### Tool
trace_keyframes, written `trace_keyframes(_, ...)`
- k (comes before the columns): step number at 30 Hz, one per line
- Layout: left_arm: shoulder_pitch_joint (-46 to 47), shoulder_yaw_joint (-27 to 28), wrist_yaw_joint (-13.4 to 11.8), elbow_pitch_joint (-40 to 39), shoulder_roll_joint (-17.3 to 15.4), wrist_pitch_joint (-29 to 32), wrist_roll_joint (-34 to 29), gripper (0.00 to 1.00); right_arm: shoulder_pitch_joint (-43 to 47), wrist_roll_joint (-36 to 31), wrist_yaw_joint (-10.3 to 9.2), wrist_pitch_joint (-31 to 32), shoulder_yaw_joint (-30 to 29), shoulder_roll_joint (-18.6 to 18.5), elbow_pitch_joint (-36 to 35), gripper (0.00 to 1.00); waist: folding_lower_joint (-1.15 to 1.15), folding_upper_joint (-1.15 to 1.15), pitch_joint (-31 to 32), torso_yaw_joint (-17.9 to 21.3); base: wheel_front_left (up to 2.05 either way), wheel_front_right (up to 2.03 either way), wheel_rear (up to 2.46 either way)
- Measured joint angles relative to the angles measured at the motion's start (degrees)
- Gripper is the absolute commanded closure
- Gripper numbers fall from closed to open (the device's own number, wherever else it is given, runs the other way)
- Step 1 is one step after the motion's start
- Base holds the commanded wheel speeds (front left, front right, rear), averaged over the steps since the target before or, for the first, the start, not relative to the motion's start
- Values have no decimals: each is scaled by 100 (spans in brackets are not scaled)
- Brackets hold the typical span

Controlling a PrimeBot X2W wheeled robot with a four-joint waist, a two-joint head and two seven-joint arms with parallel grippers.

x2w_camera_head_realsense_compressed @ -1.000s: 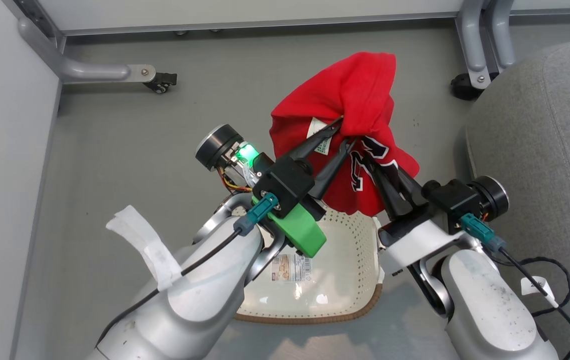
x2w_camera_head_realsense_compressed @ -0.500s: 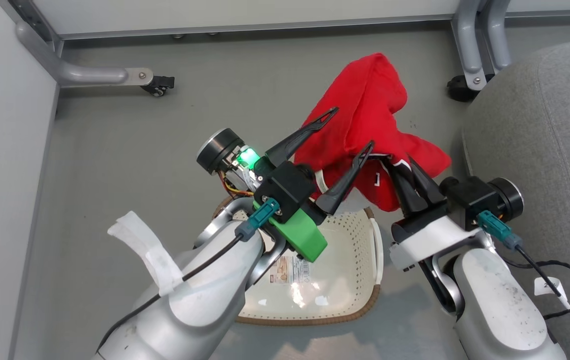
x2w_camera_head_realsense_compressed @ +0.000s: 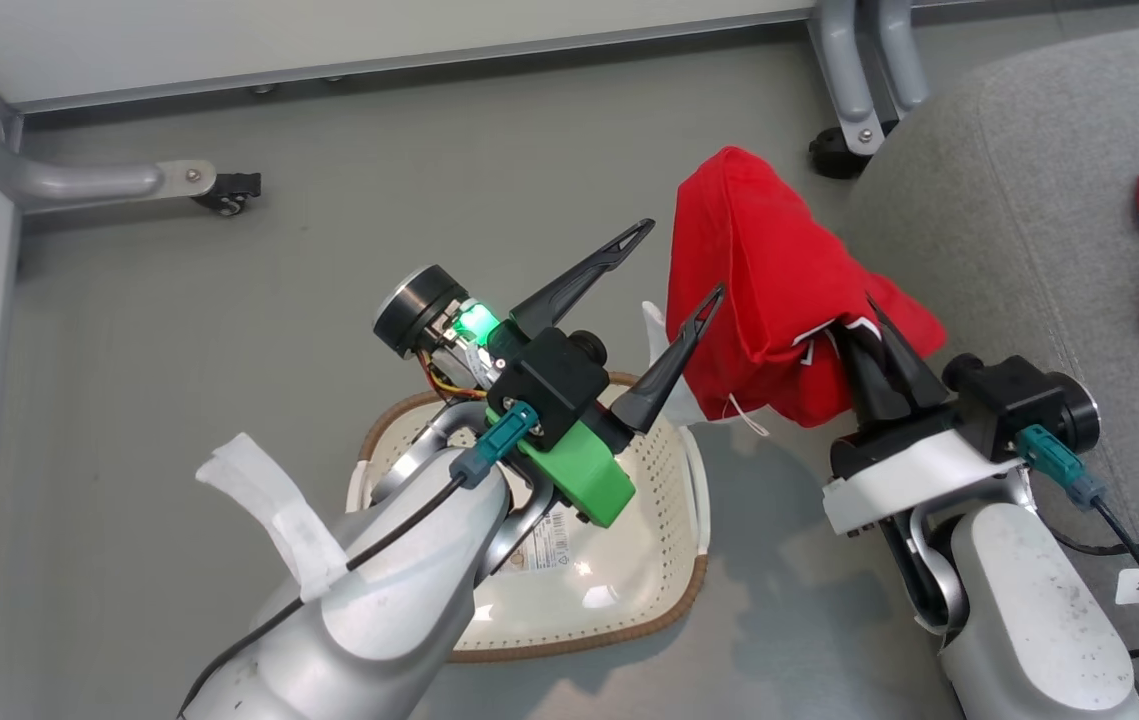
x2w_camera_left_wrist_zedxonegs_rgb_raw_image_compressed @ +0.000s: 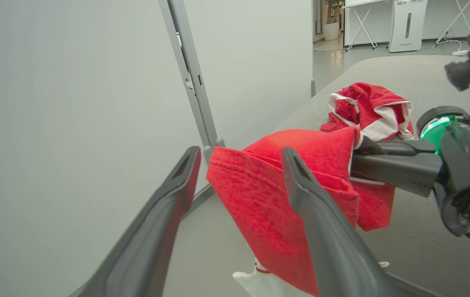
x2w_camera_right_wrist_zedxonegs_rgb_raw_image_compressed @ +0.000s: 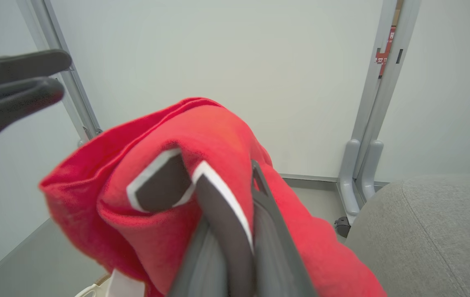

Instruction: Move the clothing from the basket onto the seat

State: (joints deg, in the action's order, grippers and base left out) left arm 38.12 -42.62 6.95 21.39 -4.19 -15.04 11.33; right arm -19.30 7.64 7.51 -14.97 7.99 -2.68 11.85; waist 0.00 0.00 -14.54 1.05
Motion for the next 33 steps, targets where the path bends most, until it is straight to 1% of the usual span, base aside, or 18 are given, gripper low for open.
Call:
trace_keyframes(13, 13, -32, 10, 42, -70, 1, -33, 0, 291, 59, 0, 0, -720, -3, -227, 100, 0, 0, -243, 849, 0, 0, 0)
trace_keyframes(20, 58, -52, 12, 82, -105, 1, -37, 0, 391, 119, 0, 0, -992, -4, -290, 100, 0, 0, -388, 1254, 0, 0, 0)
trace_keyframes(26, 69, -40, 15, 93, -143, 0, -37, 0, 456, 209, 0, 0, -1006, -2, -324, 100, 0, 0, -509, 1451, 0, 0, 0)
trace_keyframes(33, 68, 20, 15, 98, -205, 1, -34, 0, 287, 290, 0, 0, -1136, -1, -432, 100, 0, 0, -637, 1485, 0, 0, 0)
